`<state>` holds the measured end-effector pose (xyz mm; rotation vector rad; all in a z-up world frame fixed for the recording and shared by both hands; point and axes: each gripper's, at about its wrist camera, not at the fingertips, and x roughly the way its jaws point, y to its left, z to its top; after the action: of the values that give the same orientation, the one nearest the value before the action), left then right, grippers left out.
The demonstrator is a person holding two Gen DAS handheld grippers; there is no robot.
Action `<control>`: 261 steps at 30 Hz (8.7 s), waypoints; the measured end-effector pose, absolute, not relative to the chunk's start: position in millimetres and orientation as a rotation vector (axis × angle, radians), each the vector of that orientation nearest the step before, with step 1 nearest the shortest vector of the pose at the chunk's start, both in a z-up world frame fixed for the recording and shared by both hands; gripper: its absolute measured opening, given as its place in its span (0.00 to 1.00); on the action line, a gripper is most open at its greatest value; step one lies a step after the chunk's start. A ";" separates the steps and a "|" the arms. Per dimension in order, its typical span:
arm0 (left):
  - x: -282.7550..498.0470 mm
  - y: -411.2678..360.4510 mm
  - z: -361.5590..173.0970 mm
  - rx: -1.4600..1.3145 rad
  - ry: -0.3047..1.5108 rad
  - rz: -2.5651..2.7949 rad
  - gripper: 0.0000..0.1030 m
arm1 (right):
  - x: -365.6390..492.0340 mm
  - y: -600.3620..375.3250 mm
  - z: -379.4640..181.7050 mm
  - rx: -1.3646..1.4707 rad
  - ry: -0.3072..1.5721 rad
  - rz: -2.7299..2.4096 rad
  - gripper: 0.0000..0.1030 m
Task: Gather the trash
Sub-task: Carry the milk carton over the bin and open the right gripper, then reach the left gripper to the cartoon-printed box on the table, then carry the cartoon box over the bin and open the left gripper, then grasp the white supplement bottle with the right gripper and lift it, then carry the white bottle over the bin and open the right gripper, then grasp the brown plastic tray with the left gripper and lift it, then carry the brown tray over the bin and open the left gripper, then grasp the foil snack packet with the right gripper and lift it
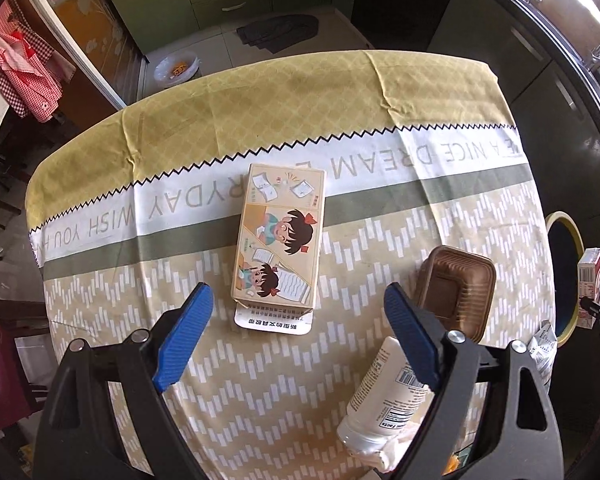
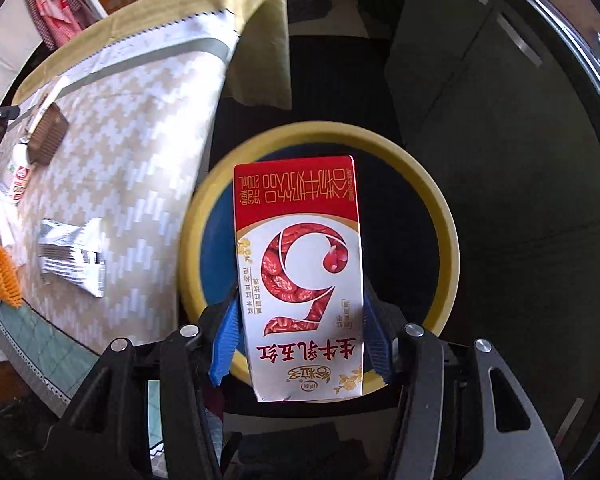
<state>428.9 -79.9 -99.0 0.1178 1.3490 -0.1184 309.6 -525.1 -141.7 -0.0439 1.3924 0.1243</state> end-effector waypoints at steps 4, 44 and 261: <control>435.8 -80.3 -106.3 0.126 1.380 -0.096 0.80 | 319.6 -549.7 -170.2 0.002 1.424 0.066 0.53; 419.9 -99.0 -59.1 0.116 1.278 -0.192 0.56 | 274.9 -525.2 -146.3 0.025 1.334 0.123 0.67; 204.1 -90.5 -15.4 0.201 1.177 -0.459 0.44 | 270.4 -369.3 -95.0 -0.008 1.383 0.313 0.82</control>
<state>204.1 -90.5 -15.4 0.2010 1.1766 -0.4591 270.4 -369.3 -95.0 -0.0082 1.3834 0.3127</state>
